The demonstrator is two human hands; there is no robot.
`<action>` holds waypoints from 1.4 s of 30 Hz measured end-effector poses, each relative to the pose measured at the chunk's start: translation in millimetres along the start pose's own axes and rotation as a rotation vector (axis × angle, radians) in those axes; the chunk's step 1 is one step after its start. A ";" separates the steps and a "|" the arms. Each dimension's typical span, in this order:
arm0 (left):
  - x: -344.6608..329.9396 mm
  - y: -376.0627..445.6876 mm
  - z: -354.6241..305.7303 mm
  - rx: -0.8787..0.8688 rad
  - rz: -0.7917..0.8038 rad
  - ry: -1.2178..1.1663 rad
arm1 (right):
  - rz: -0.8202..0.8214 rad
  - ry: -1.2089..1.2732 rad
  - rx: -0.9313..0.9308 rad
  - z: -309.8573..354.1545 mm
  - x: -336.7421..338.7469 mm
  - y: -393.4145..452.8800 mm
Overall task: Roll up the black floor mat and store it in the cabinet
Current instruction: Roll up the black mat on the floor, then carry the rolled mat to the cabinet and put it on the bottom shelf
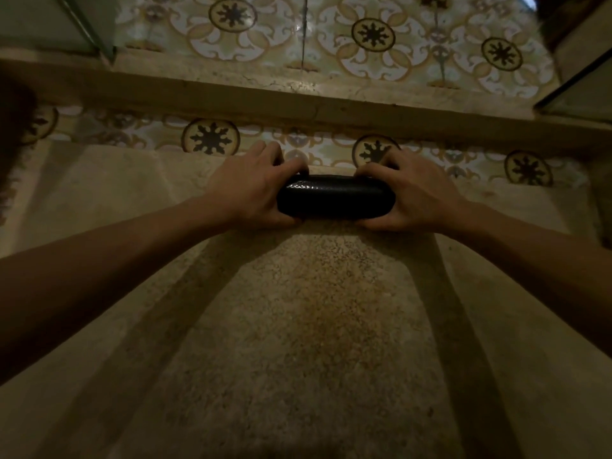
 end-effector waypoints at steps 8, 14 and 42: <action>-2.0 -1.9 -2.9 -0.015 0.025 0.042 | 0.007 -0.002 -0.007 0.1 -3.2 -3.0; 32.6 -11.4 -27.4 -0.024 0.135 0.027 | 0.076 0.051 -0.051 14.9 24.1 -26.2; 665.8 -175.1 -227.3 -0.111 0.393 -0.031 | 0.113 0.226 -0.189 190.7 628.2 -295.3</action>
Point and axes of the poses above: each hand's wrist, its own y-axis towards the middle knuckle, its own x-axis out of the back of the hand, z = x × y, the point moved 10 cm from there along y, towards the middle knuckle, and after that the axes turned 3 degrees about -x, right-handed, at the moved point
